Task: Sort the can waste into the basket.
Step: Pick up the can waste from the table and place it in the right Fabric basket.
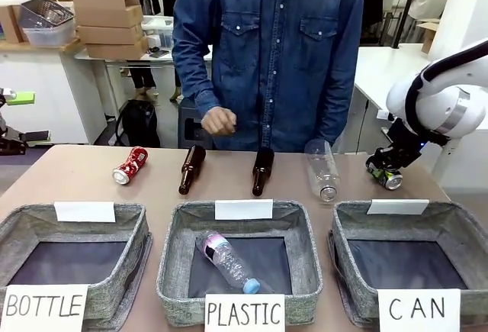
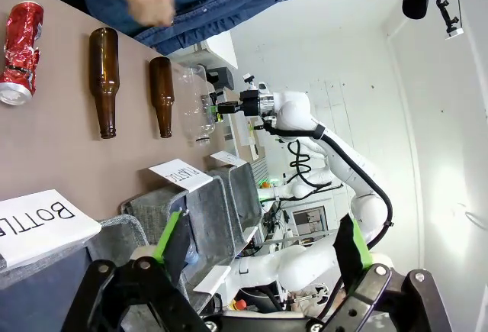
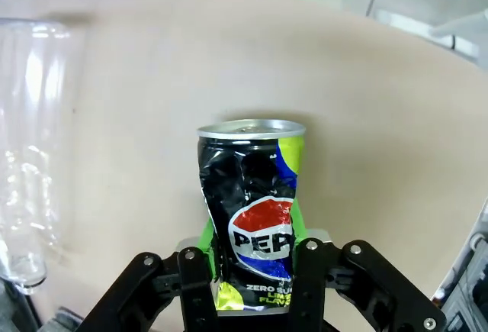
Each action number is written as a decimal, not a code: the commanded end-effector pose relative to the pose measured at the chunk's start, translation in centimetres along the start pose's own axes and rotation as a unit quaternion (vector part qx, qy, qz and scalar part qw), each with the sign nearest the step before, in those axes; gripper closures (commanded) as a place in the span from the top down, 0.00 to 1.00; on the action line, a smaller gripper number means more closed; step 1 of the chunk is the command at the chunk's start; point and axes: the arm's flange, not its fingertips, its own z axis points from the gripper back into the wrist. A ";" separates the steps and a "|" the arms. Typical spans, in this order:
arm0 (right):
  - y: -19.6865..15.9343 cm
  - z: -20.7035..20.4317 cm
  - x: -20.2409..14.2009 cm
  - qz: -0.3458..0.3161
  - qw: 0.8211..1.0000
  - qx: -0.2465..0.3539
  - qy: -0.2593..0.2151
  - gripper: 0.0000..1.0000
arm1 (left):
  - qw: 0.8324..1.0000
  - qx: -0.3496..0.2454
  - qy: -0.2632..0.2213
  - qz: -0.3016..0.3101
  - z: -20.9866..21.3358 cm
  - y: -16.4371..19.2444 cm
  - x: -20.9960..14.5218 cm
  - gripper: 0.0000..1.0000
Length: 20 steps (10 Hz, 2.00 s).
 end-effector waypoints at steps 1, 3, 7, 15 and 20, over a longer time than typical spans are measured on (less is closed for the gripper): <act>0.2 -0.1 0.6 -0.004 1.000 0.002 0.005 0.00 | 1.000 -0.006 0.003 -0.012 0.0 -0.1 0.0 1.00; 0.2 0.1 0.7 -0.003 1.000 0.005 0.002 0.00 | 1.000 -0.006 0.003 -0.012 0.0 -0.1 0.0 1.00; 1.0 9.2 -2.9 -0.011 0.999 0.030 -0.007 0.00 | 1.000 -0.006 0.003 -0.012 0.0 -0.1 0.0 1.00; 9.7 24.0 -21.6 0.451 0.842 0.275 0.112 0.00 | 1.000 -0.006 0.003 -0.012 0.0 -0.1 0.0 1.00; 9.4 23.3 -21.5 0.441 0.827 0.328 0.116 0.00 | 1.000 -0.006 0.003 -0.012 0.0 -0.1 0.0 1.00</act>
